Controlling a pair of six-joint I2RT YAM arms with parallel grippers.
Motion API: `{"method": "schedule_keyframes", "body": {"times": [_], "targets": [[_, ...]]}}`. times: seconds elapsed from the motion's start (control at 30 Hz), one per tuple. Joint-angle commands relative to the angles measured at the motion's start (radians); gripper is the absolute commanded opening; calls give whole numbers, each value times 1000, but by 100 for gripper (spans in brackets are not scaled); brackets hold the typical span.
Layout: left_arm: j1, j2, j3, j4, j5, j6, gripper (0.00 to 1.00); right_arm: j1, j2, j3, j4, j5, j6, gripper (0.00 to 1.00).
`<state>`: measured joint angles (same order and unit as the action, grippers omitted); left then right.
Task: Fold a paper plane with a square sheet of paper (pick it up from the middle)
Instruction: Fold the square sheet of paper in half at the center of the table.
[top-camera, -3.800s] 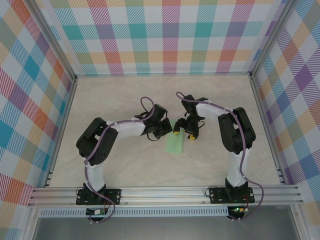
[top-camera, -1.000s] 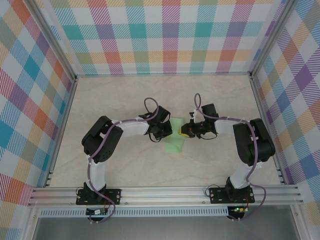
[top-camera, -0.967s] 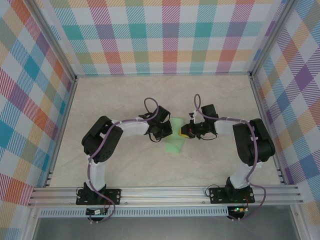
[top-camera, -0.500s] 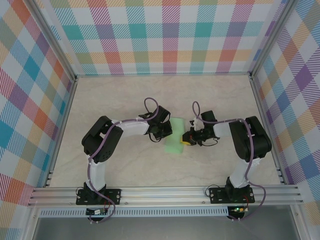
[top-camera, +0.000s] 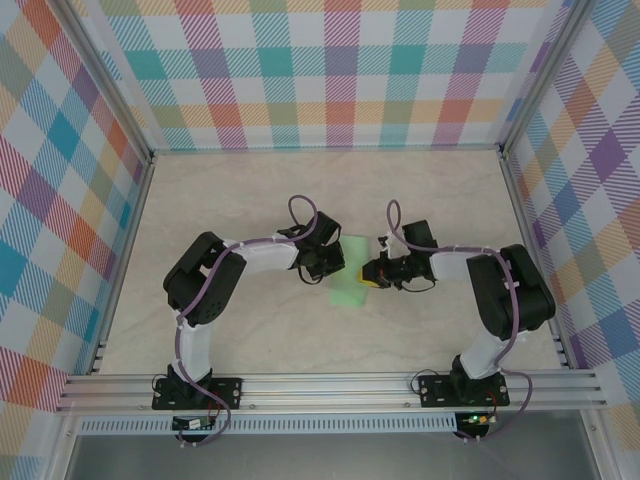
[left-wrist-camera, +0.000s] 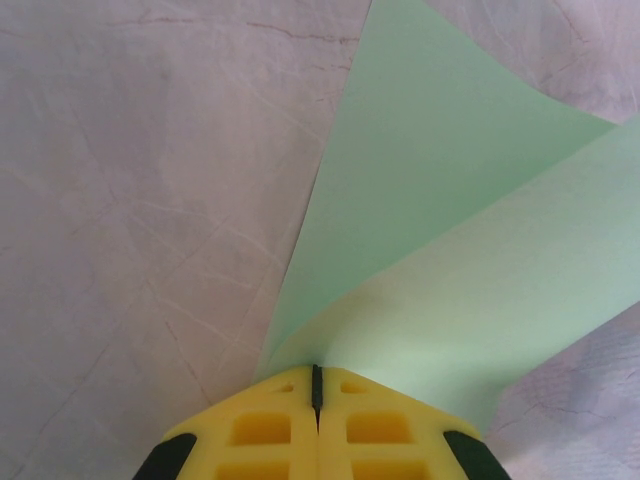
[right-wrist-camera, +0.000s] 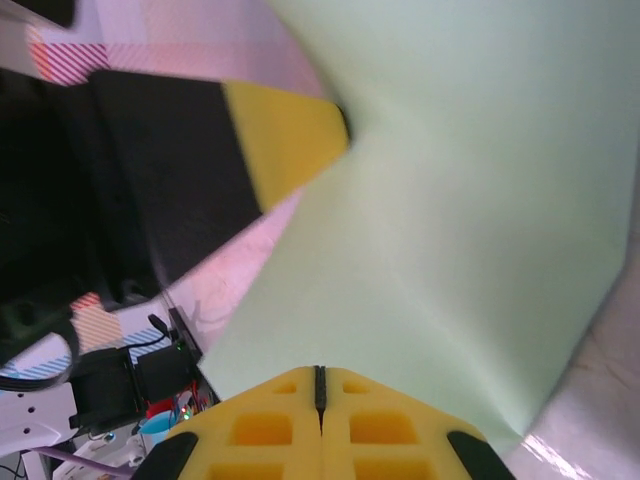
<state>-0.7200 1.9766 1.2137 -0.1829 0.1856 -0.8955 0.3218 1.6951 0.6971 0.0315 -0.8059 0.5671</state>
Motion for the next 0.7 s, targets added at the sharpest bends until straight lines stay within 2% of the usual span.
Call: {"method": "schedule_keyframes", "body": {"times": [0.0, 0.23, 0.5, 0.67], "targets": [[-12, 22, -10, -127, -32, 19, 0, 5, 42, -36, 54, -27, 11, 5], [-13, 24, -7, -131, -32, 21, 0, 6, 87, -56, 33, 7, -29, 5], [-13, 21, -8, -133, -33, 21, 0, 18, -42, -33, -4, -36, -14, 6], [-13, 24, -6, -133, -31, 21, 0, 41, -37, -50, 9, -31, -4, 6]]}}
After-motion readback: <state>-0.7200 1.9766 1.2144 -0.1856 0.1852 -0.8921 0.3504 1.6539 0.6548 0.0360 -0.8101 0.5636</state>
